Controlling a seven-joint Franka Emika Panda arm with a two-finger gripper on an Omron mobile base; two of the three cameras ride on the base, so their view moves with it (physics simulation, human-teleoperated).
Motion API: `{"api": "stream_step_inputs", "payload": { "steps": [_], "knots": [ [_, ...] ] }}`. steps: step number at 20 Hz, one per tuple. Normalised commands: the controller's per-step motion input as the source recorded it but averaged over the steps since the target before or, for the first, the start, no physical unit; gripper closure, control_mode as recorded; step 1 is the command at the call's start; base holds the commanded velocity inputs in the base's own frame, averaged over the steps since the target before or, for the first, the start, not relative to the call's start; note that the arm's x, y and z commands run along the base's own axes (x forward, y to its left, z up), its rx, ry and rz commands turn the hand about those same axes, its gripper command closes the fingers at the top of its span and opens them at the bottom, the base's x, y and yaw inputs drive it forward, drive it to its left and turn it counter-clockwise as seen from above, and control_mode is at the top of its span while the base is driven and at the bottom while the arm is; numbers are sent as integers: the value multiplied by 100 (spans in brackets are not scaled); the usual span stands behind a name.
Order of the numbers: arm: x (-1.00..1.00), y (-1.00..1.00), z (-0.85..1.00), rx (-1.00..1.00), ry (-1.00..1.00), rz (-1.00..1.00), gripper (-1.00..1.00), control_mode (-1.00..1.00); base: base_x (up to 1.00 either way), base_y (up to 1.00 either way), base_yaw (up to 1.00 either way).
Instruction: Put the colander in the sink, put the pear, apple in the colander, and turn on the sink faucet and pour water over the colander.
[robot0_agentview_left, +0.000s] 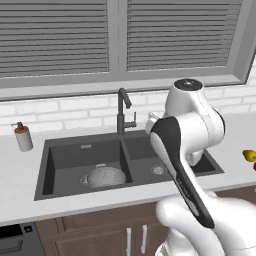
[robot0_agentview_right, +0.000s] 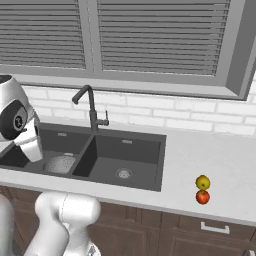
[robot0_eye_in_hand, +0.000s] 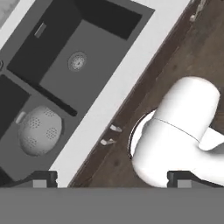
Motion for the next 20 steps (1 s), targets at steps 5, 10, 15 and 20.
{"api": "stream_step_inputs", "payload": {
  "steps": [5,10,15,20],
  "knots": [
    [-66,-100,0,0,0,38,-100,-100,0,0,0],
    [-37,-100,0,2,0,30,-100,-100,0,0,0],
    [0,-100,0,0,1,22,-100,-100,0,0,0],
    [6,-100,-8,0,7,18,-100,-100,0,0,0]
  ]
}}
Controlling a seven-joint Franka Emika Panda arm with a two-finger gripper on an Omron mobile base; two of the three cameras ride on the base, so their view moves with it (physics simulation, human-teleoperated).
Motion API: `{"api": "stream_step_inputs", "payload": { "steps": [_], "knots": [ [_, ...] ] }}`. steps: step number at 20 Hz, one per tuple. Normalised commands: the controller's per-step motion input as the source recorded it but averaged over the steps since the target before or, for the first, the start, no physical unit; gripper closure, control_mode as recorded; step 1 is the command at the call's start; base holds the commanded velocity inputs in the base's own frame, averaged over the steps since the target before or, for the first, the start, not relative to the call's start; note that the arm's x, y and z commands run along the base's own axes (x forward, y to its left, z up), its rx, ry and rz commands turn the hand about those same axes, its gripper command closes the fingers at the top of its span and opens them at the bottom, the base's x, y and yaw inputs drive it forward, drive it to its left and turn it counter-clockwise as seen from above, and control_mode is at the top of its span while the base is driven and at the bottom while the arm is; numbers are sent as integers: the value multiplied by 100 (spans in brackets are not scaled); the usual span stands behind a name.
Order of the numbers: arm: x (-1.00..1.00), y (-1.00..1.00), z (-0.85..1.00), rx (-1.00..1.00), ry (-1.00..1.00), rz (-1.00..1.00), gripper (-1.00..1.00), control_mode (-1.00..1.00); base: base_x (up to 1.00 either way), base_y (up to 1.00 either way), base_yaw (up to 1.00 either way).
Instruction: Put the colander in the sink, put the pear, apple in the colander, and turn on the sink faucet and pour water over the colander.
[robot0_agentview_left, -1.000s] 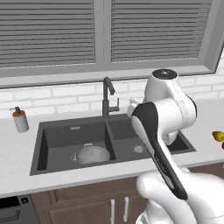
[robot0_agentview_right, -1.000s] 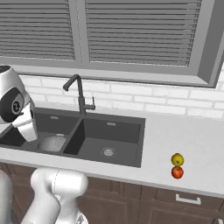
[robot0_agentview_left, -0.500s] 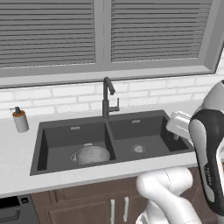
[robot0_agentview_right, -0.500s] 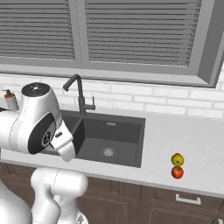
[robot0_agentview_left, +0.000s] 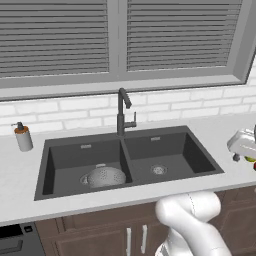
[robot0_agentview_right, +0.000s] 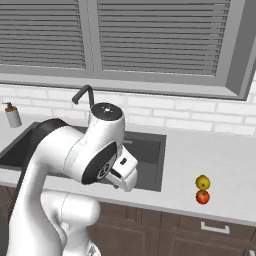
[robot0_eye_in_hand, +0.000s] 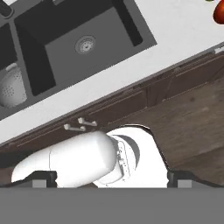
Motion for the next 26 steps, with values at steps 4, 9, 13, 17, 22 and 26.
{"api": "stream_step_inputs", "payload": {
  "steps": [4,9,13,17,22,26],
  "knots": [
    [7,-100,-26,0,10,18,-100,-100,0,0,0],
    [20,-89,-32,-5,9,8,-100,-100,0,0,0],
    [40,-68,-42,-8,10,1,-100,-100,0,0,0],
    [50,-54,-41,-7,5,1,-100,-100,0,0,0],
    [36,-66,-46,-2,0,4,-100,-100,0,0,0],
    [29,-66,-47,0,0,5,-100,-100,0,0,0]
  ]
}}
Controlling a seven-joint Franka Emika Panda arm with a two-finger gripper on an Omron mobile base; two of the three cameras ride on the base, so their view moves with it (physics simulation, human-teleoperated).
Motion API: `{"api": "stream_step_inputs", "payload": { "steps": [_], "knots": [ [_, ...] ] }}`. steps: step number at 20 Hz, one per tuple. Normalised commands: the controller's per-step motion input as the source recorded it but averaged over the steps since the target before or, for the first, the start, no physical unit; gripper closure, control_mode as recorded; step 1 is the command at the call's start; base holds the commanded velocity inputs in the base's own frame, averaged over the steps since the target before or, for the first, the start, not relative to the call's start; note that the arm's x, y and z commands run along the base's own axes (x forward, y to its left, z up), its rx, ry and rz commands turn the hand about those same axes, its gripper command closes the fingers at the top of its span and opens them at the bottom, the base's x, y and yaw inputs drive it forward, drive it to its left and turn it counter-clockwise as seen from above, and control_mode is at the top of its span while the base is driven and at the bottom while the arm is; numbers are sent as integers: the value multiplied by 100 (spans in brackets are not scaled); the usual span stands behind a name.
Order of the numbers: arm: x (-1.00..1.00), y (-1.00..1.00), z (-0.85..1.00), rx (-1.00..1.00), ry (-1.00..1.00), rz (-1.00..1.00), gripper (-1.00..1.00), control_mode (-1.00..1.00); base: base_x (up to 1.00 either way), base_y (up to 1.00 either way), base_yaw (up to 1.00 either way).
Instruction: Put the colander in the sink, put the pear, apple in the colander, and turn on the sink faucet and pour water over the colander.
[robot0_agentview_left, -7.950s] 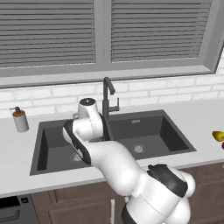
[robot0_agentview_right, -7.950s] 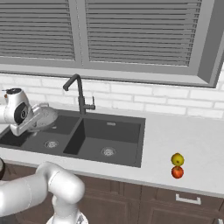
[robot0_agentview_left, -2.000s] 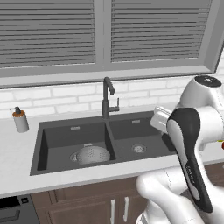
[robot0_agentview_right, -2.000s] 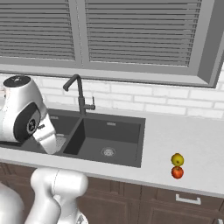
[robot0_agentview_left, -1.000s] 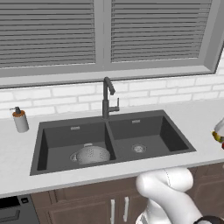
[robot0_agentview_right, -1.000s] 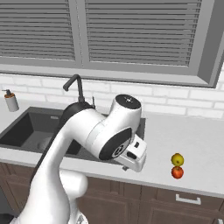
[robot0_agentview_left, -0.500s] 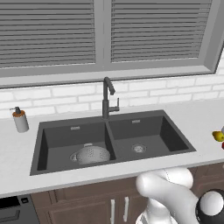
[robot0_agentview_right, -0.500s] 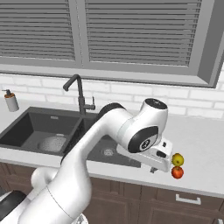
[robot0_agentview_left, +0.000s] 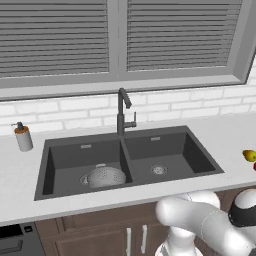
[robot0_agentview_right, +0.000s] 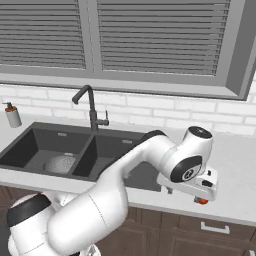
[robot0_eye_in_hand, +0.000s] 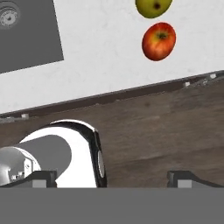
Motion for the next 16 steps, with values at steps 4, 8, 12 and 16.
{"api": "stream_step_inputs", "payload": {
  "steps": [4,8,12,16],
  "knots": [
    [40,-35,-41,-1,1,5,-100,-100,0,0,0],
    [51,-21,-30,0,4,7,-100,-100,0,0,0],
    [47,-22,-30,0,5,8,-100,-100,0,0,0],
    [37,-33,-38,0,2,7,-100,-100,0,0,0]
  ]
}}
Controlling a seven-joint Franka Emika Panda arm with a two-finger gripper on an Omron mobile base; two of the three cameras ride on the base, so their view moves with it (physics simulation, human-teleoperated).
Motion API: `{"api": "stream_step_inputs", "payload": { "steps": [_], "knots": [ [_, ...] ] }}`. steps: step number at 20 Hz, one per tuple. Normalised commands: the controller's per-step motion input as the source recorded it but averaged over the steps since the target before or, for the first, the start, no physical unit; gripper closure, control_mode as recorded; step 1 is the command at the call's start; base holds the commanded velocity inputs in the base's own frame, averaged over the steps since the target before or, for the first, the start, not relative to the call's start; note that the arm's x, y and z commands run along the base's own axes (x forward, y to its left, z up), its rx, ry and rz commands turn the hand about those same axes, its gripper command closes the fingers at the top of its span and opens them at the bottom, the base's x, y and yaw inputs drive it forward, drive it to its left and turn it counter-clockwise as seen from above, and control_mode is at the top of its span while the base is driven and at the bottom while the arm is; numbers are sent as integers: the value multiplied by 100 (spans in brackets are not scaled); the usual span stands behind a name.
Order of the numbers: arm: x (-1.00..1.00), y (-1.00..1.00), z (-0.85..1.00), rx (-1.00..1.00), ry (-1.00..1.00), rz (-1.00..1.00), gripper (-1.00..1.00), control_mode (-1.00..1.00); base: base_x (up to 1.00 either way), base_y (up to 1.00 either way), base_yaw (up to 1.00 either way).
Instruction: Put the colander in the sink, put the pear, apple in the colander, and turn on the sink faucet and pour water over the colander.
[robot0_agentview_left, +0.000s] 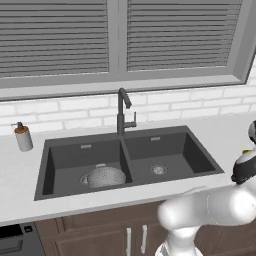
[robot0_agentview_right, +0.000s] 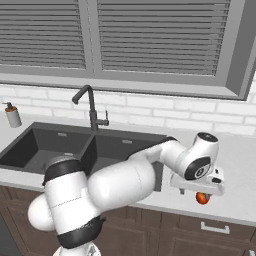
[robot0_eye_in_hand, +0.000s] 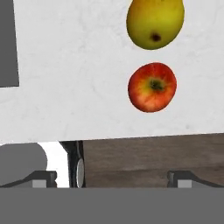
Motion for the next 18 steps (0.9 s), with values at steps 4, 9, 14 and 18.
{"api": "stream_step_inputs", "payload": {
  "steps": [4,9,14,18],
  "knots": [
    [33,-33,-44,0,0,6,-100,-100,0,0,0],
    [31,-29,-38,0,0,8,-100,-100,0,0,0],
    [21,-36,-28,0,0,8,-100,-100,0,0,0],
    [12,-26,-23,0,0,7,-100,-100,0,0,0]
  ]
}}
